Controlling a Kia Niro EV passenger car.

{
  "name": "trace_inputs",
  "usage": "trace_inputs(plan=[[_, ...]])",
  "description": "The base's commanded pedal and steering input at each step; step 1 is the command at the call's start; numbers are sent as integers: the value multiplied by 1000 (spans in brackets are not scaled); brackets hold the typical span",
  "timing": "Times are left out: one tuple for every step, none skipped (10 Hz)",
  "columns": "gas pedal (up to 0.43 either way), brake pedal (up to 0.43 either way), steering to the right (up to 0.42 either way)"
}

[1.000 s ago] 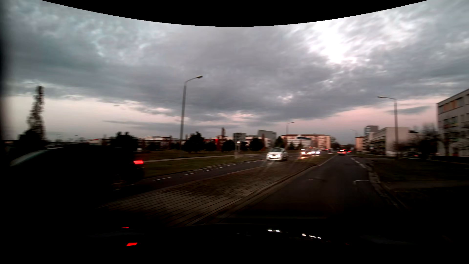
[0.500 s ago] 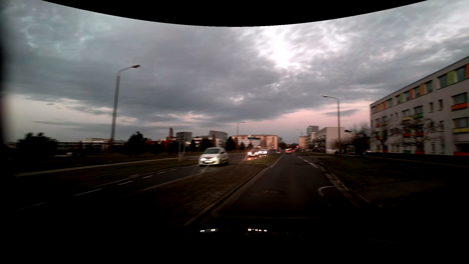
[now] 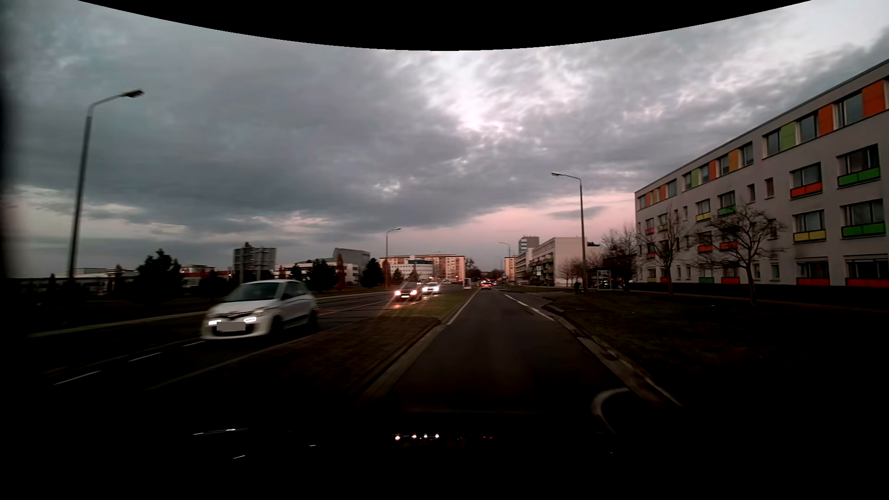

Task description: Follow the waypoints while adhering to traffic rules and regulations

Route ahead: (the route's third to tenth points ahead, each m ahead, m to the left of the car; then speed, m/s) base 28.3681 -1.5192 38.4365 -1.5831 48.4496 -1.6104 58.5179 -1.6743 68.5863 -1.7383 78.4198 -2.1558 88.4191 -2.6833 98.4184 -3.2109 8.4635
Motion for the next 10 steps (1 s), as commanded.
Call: trace_inputs(plan=[[299,0,41],[311,0,27],[311,0,21],[311,0,12],[311,0,3],[311,0,1],[319,0,0],[319,0,0],[319,0,0],[319,0,1]])
